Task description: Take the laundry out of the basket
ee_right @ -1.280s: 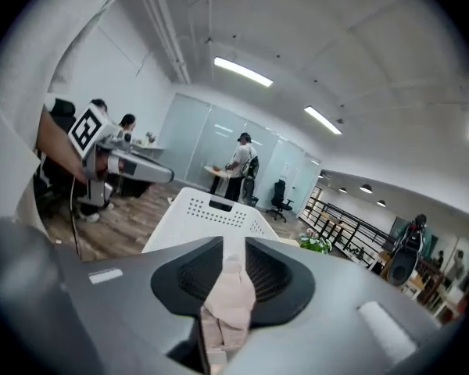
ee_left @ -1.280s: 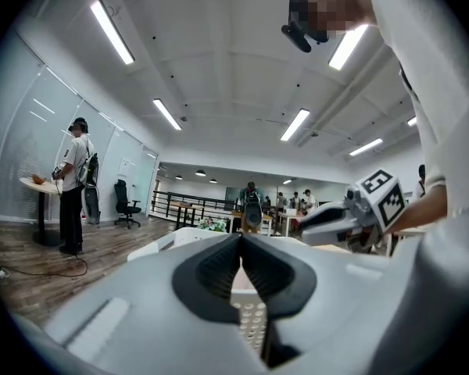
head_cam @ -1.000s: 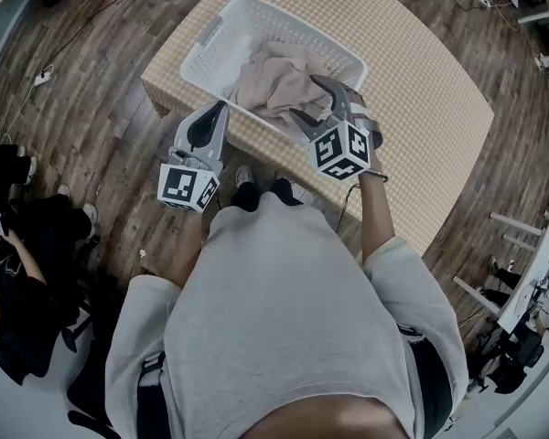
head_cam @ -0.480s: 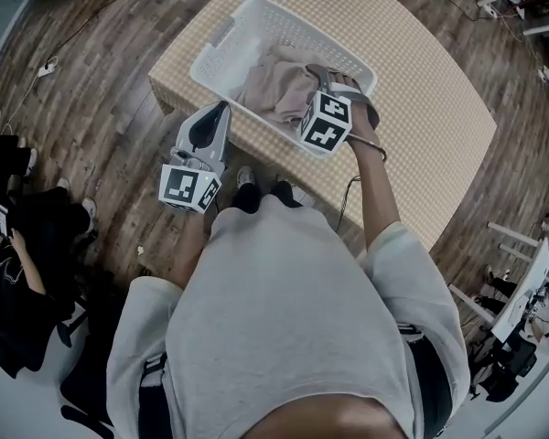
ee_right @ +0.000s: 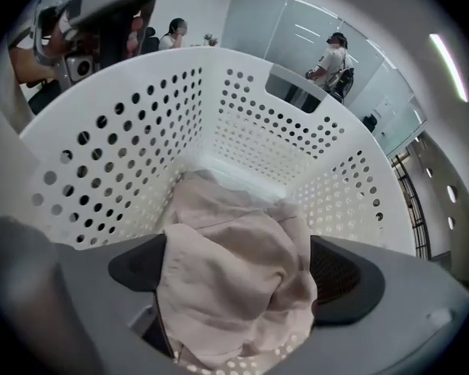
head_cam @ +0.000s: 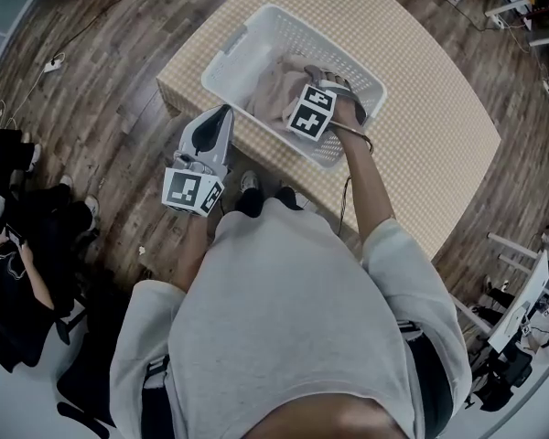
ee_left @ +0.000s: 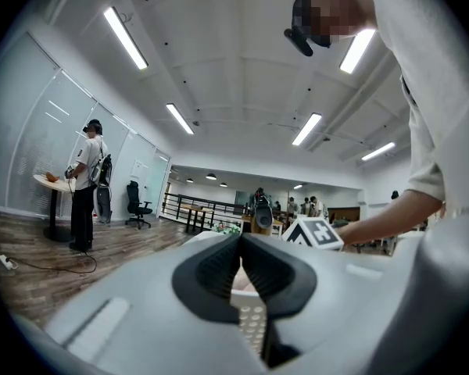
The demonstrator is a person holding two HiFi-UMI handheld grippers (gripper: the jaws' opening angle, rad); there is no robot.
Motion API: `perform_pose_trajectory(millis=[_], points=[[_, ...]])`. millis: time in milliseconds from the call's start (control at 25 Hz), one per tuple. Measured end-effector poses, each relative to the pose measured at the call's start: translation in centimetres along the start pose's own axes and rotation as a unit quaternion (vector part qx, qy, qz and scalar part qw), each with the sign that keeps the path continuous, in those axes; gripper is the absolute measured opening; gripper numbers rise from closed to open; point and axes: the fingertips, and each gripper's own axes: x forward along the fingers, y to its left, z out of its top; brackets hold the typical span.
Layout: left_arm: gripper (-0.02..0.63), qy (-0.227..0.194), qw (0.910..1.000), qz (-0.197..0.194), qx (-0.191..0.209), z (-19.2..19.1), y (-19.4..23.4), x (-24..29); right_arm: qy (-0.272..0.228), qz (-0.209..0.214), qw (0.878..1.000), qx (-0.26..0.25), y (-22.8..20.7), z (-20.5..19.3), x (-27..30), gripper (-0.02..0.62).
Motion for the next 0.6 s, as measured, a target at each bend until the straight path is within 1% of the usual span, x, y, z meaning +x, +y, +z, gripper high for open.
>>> perform_pose_trajectory(millis=[200, 400, 480, 600], points=[[0.011, 0.0, 1.0, 0.005, 0.0, 0.3, 0.8, 0.0, 0.018, -0.003, 0.999, 0.035, -0.1, -1.3, 3.5, 0.565], [0.011, 0.001, 1.0, 0.007, -0.002, 0.2, 1.6, 0.3, 0.04, 0.012, 0.998, 0.052, 0.9, -2.7, 6.6, 0.549], [0.011, 0.002, 1.0, 0.007, 0.0, 0.2, 1.8, 0.4, 0.047, 0.022, 0.997, 0.058, 1.3, -3.2, 7.6, 0.532], [0.011, 0.001, 1.0, 0.008, -0.001, 0.3, 2.2, 0.4, 0.055, 0.04, 0.996, 0.06, 1.8, -3.3, 8.5, 0.489]])
